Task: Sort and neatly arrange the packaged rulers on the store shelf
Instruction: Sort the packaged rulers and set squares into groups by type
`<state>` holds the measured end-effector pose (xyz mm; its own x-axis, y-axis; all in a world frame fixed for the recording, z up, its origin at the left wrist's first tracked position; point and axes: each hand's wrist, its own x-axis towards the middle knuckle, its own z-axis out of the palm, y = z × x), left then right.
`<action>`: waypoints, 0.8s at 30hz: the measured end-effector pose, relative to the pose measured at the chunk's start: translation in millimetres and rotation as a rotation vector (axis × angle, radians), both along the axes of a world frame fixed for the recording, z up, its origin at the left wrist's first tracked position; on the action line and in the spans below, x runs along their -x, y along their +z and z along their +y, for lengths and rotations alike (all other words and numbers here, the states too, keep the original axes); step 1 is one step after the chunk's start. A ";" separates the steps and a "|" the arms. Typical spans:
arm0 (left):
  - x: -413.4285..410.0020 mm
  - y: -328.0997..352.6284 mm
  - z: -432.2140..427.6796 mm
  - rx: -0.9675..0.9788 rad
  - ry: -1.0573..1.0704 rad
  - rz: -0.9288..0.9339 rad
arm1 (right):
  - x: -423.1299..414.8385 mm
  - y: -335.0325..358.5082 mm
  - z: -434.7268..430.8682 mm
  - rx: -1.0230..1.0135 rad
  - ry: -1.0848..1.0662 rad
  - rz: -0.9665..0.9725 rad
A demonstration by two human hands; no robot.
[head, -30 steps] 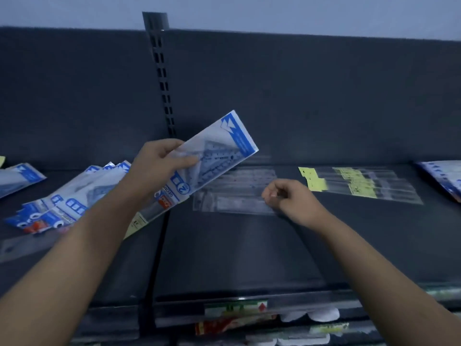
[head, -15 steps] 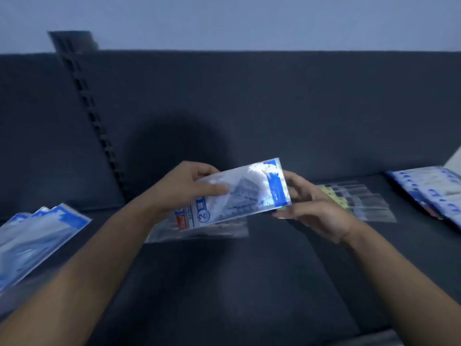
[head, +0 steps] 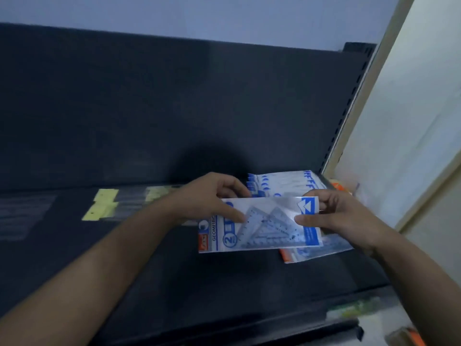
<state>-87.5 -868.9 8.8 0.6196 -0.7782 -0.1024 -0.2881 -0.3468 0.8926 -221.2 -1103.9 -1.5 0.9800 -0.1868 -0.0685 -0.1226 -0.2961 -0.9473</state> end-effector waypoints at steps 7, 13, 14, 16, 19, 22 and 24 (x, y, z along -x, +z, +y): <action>52.2 -23.7 -91.7 -0.109 0.152 0.008 | 38.1 -8.9 -106.9 0.149 0.040 0.057; 70.8 -39.1 -107.3 -0.095 0.309 -0.202 | 36.4 -23.7 -128.0 0.363 -0.035 -0.094; 73.6 -41.5 -106.0 -0.087 0.329 -0.236 | 35.4 -25.9 -130.4 0.394 -0.050 -0.117; 78.9 -45.6 -101.5 -0.064 0.357 -0.296 | 32.3 -29.0 -133.3 0.439 -0.078 -0.137; 82.6 -45.3 -85.5 -0.025 0.411 -0.410 | 25.7 -27.0 -123.7 0.497 -0.105 -0.176; 85.4 -34.0 -53.4 -0.158 0.472 -0.569 | 15.2 -15.9 -90.0 0.546 -0.056 -0.306; 90.0 -23.9 -21.5 -0.283 0.525 -0.665 | 4.8 -8.2 -54.5 0.588 0.037 -0.377</action>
<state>-177.5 -890.4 -15.1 0.8887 -0.3779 0.2597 -0.4579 -0.7616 0.4586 -226.0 -1158.4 -9.7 0.9232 -0.0548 0.3803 0.2031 -0.7706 -0.6041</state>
